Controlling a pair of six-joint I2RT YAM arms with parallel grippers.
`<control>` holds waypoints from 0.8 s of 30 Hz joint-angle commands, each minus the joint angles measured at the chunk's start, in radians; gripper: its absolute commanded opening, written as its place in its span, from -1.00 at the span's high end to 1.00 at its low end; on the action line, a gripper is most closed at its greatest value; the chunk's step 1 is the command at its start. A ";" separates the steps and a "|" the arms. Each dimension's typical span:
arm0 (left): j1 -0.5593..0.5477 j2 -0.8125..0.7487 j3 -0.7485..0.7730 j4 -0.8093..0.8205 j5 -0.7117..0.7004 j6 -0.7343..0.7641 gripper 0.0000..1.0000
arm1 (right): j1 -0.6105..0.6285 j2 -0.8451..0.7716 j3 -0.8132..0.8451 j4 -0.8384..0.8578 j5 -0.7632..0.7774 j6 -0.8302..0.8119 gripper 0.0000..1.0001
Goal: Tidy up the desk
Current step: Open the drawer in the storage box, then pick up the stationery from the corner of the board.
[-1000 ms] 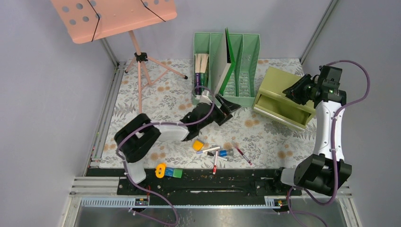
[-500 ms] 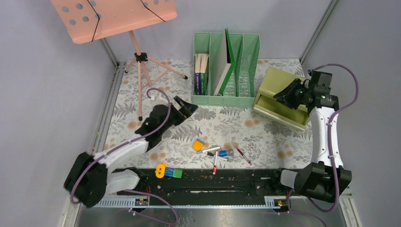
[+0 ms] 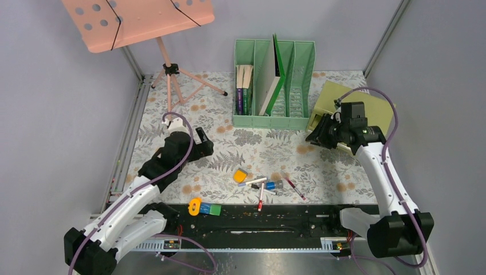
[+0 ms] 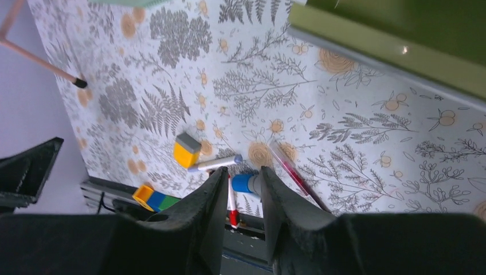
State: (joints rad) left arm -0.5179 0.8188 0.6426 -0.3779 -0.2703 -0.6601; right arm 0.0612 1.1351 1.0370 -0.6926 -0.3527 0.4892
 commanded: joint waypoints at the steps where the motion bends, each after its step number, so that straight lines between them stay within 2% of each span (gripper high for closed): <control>1: 0.004 0.006 0.053 -0.135 0.005 0.082 -0.98 | 0.058 -0.082 -0.032 -0.033 0.063 -0.052 0.30; 10: 0.005 0.053 0.044 -0.116 0.177 0.104 -0.97 | 0.110 -0.196 -0.127 -0.100 0.059 -0.080 0.18; 13: 0.006 0.051 0.053 -0.107 0.184 0.098 -0.98 | 0.145 -0.213 -0.160 -0.090 0.053 -0.085 -0.06; 18: 0.006 0.022 0.053 -0.056 0.278 0.096 -0.97 | 0.224 -0.224 -0.198 -0.058 0.065 -0.066 -0.41; 19: 0.006 0.009 0.054 -0.036 0.316 0.087 -0.97 | 0.241 -0.221 -0.201 -0.050 0.069 -0.060 -0.54; 20: 0.006 -0.007 0.058 -0.026 0.349 0.081 -0.97 | 0.257 -0.216 -0.202 -0.043 0.071 -0.053 -0.85; 21: 0.006 -0.023 0.059 0.001 0.384 0.073 -0.98 | 0.274 -0.210 -0.200 -0.037 0.076 -0.049 -0.97; 24: 0.006 -0.076 0.068 0.047 0.444 0.048 -0.97 | 0.332 -0.178 -0.189 -0.023 0.101 -0.039 -0.99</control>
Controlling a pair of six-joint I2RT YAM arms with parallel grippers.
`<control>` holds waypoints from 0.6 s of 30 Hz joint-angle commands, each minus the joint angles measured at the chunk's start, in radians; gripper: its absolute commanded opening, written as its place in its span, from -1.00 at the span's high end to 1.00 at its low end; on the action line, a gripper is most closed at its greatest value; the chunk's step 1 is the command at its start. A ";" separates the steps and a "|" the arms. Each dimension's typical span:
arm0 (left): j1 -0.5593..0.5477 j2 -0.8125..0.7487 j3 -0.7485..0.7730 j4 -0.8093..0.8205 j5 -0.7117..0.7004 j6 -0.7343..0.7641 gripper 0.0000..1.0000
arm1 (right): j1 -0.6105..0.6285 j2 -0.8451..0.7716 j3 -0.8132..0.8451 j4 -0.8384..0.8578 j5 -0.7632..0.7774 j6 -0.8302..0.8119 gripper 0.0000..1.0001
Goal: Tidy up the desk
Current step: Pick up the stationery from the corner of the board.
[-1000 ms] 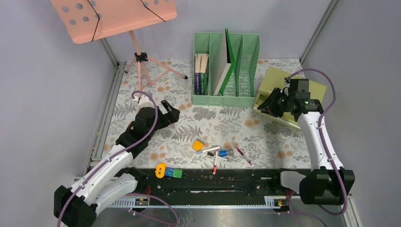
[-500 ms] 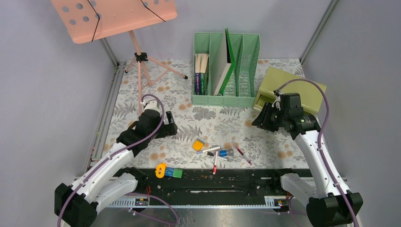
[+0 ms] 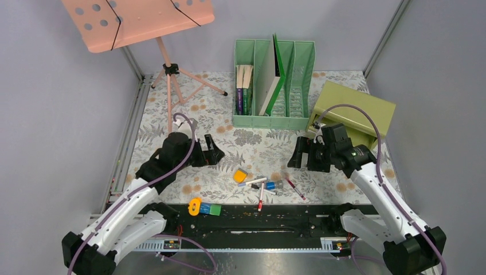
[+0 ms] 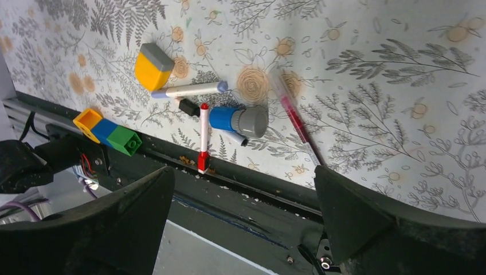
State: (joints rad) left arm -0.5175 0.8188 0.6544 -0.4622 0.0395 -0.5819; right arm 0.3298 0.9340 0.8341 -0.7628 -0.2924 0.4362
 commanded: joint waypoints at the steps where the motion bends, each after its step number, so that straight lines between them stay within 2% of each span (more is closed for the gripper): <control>1: 0.005 -0.095 0.060 0.140 0.136 -0.040 -0.97 | 0.080 0.034 0.016 0.054 0.052 0.018 -0.99; 10: 0.006 -0.198 0.059 0.110 0.035 -0.076 -0.98 | 0.285 0.187 0.081 0.085 0.173 0.021 -0.99; 18: 0.006 -0.204 0.068 0.034 0.037 -0.046 -0.97 | 0.470 0.350 0.182 0.156 0.248 0.034 -0.99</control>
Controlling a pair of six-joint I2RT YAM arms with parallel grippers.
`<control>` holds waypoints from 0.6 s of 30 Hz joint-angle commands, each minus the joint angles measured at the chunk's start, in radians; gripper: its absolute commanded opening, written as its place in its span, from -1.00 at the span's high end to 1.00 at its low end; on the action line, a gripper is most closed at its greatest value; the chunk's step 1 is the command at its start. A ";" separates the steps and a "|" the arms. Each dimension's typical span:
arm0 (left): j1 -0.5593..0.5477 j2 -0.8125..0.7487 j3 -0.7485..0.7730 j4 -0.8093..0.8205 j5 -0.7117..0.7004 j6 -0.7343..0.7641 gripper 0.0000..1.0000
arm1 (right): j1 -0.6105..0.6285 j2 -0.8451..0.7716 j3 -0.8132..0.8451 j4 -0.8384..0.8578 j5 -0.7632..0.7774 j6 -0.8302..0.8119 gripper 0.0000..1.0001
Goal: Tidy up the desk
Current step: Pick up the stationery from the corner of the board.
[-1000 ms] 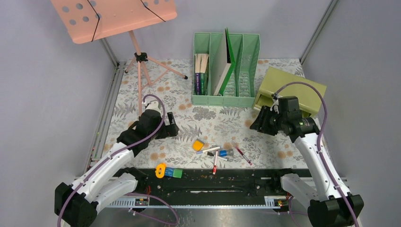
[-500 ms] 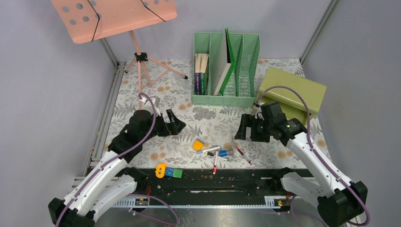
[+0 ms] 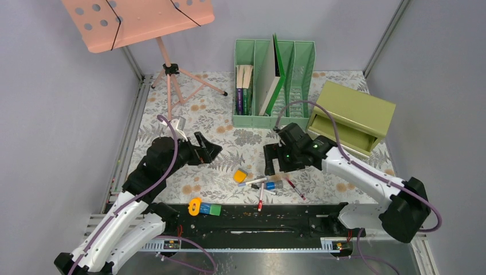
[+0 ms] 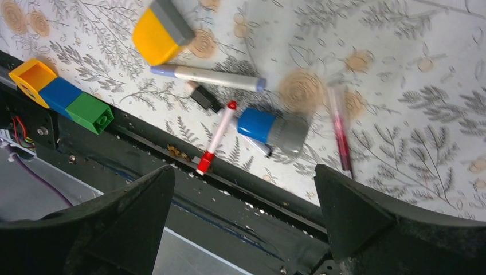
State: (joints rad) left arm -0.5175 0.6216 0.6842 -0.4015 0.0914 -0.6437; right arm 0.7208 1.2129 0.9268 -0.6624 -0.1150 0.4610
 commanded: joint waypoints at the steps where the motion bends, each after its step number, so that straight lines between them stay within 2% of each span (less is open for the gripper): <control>1: 0.005 -0.008 0.036 -0.035 -0.015 0.016 -0.98 | 0.103 0.096 0.109 0.056 0.091 0.007 -0.99; 9: 0.006 -0.033 -0.033 -0.095 -0.086 -0.033 -0.97 | 0.254 0.317 0.285 0.032 0.138 -0.043 -0.99; 12: 0.007 -0.043 -0.071 -0.125 -0.167 -0.088 -0.98 | 0.283 0.381 0.364 -0.002 0.139 -0.065 -0.99; 18: 0.006 -0.044 -0.057 -0.295 -0.319 -0.128 -0.98 | 0.311 0.458 0.416 -0.024 0.155 -0.100 -0.99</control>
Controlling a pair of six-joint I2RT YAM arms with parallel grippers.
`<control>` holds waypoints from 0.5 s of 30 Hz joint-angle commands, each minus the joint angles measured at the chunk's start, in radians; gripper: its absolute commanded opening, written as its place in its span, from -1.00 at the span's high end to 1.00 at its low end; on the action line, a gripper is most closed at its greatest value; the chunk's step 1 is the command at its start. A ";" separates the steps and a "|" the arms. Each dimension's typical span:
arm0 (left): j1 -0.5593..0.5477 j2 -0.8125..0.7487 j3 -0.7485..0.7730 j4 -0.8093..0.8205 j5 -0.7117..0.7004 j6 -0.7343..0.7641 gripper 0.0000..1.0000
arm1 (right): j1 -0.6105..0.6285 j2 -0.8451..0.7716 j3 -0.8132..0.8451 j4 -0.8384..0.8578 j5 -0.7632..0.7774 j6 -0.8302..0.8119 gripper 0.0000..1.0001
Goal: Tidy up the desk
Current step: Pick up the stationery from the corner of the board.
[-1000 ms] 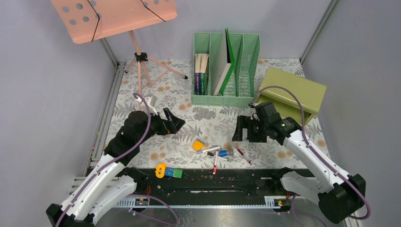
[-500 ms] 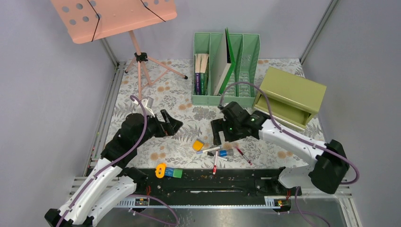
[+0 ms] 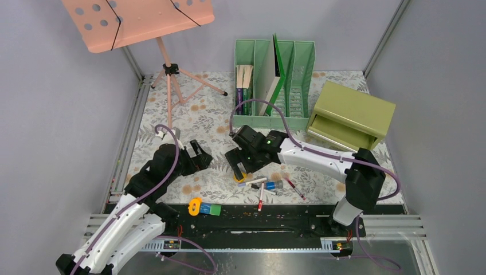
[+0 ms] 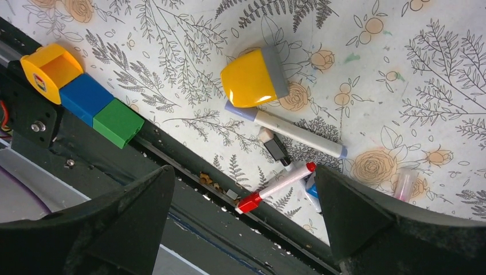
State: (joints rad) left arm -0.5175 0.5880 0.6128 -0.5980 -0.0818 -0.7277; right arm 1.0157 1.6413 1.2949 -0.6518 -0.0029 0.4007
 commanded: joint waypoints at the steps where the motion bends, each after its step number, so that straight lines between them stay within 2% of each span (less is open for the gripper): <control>1: 0.006 -0.010 0.017 -0.117 -0.163 -0.046 -0.98 | 0.018 0.037 0.048 -0.028 0.044 -0.044 -0.99; 15: 0.005 -0.015 0.011 -0.162 -0.181 -0.062 -0.97 | 0.066 0.240 0.182 -0.053 0.075 -0.137 -0.90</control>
State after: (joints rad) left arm -0.5167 0.5880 0.6125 -0.7673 -0.2333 -0.7811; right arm 1.0653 1.8320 1.4090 -0.6815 0.0410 0.3073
